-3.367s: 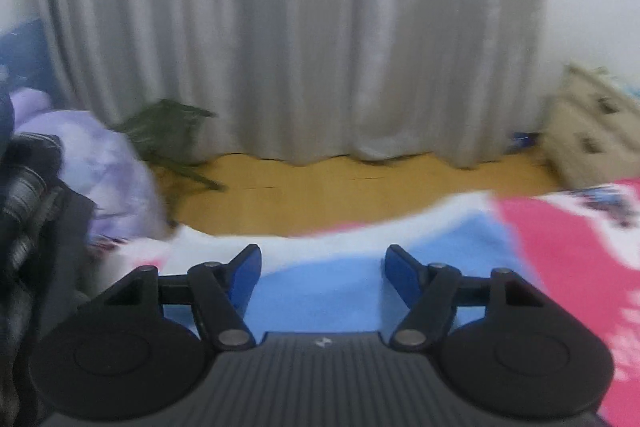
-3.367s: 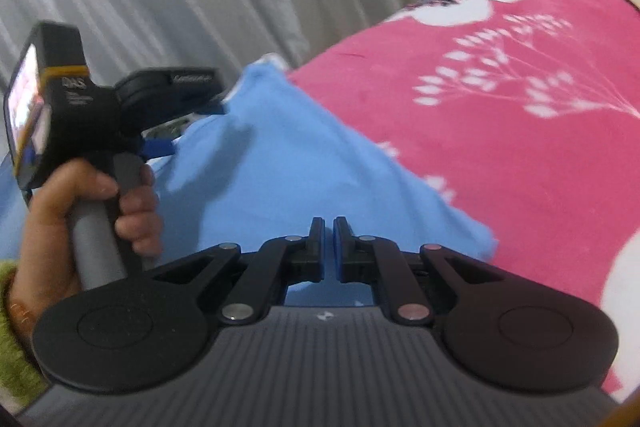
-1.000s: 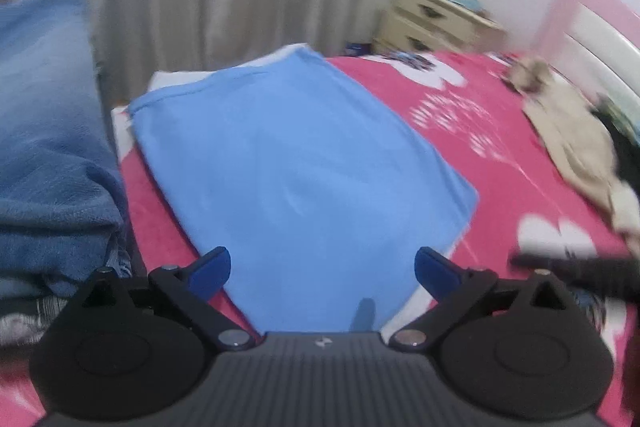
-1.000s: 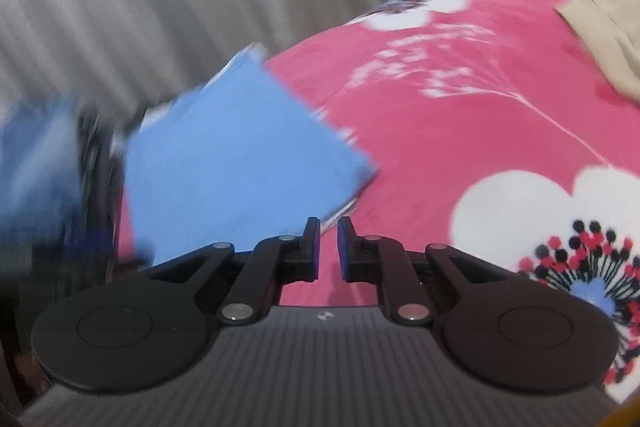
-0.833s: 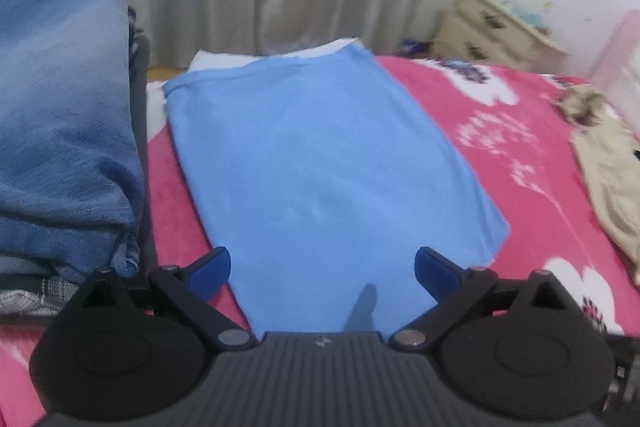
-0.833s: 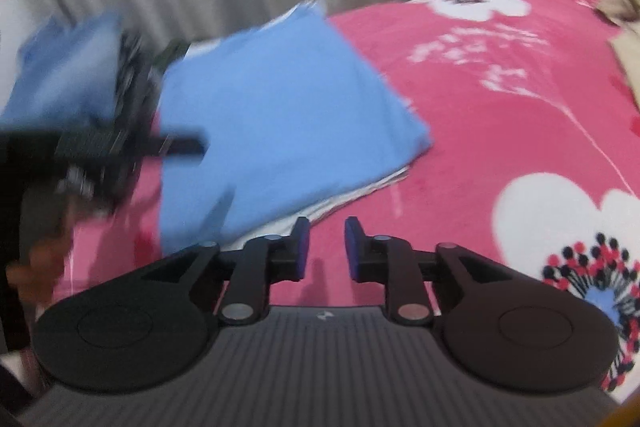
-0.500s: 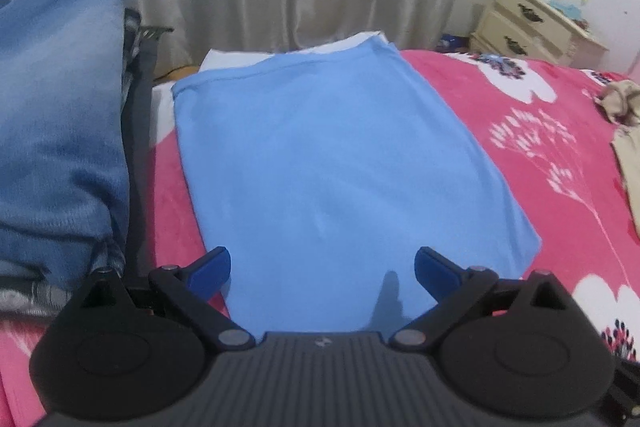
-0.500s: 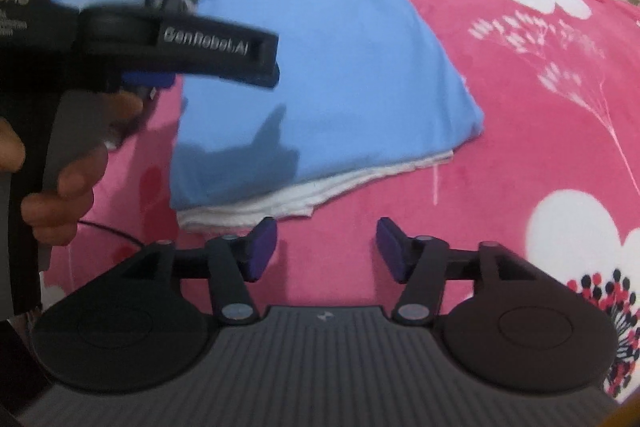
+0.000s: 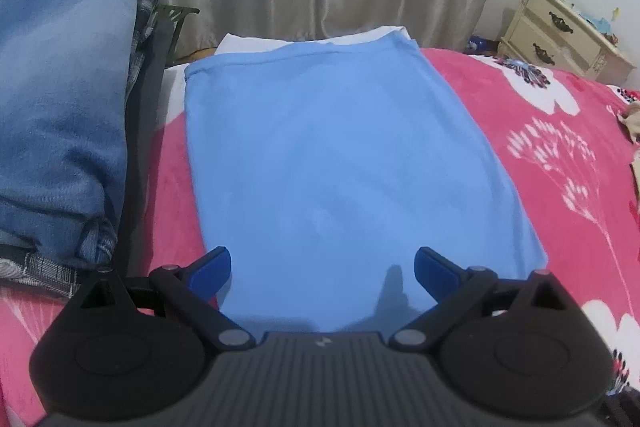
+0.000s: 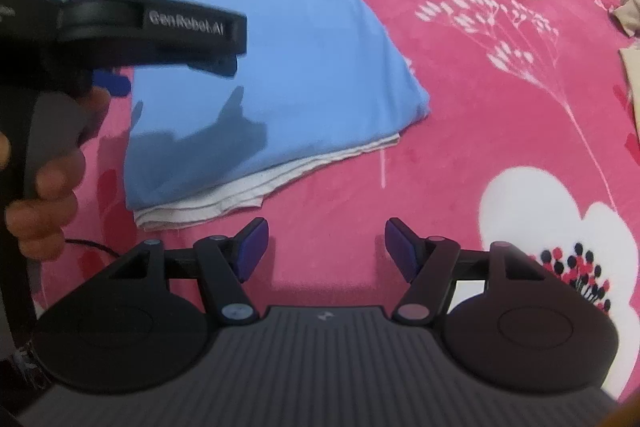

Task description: Fold clothes

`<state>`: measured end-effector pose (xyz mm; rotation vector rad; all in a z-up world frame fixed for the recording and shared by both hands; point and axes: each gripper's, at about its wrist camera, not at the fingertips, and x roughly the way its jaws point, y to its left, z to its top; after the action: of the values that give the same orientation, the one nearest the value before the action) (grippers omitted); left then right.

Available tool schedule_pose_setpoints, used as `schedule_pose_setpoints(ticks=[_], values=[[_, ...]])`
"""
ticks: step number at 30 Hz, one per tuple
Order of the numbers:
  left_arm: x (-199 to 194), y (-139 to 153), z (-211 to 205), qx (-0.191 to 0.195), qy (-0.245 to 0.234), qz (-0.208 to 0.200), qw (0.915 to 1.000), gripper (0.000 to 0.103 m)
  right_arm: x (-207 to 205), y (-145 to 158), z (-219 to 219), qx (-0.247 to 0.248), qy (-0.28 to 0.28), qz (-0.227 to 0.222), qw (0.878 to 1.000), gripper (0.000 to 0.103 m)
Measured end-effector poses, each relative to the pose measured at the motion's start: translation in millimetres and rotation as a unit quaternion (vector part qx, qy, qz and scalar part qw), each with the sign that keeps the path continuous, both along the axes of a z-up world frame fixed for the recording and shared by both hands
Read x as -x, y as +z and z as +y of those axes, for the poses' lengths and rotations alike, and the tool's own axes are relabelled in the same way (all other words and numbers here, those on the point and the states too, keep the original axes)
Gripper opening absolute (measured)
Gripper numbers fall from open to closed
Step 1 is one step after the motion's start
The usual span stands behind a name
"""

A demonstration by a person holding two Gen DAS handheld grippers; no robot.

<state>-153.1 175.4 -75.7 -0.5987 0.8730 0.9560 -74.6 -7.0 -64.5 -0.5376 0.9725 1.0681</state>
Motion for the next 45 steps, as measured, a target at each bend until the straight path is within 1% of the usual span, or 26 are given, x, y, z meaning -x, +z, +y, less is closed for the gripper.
schedule_pose_setpoints(ticks=[8,20,30,45], values=[[-2,1,-2,-0.012,-0.002,0.01,0.9999,0.099,-1,1,3,-0.003,0.006,-0.001,1.0,0.065],[-4,-10,-1,-0.004,-0.001,0.02,0.9998,0.099,3,-8,9,0.001,0.018,0.006,1.0,0.065],[-4,-9,-2,-0.005,0.0,0.019,0.9998,0.099,7,-6,11,0.0,0.026,0.001,1.0,0.065],[-3,-11,-3,-0.002,0.003,0.018,0.9998,0.099,3,-9,12,0.008,0.02,0.008,1.0,0.065]])
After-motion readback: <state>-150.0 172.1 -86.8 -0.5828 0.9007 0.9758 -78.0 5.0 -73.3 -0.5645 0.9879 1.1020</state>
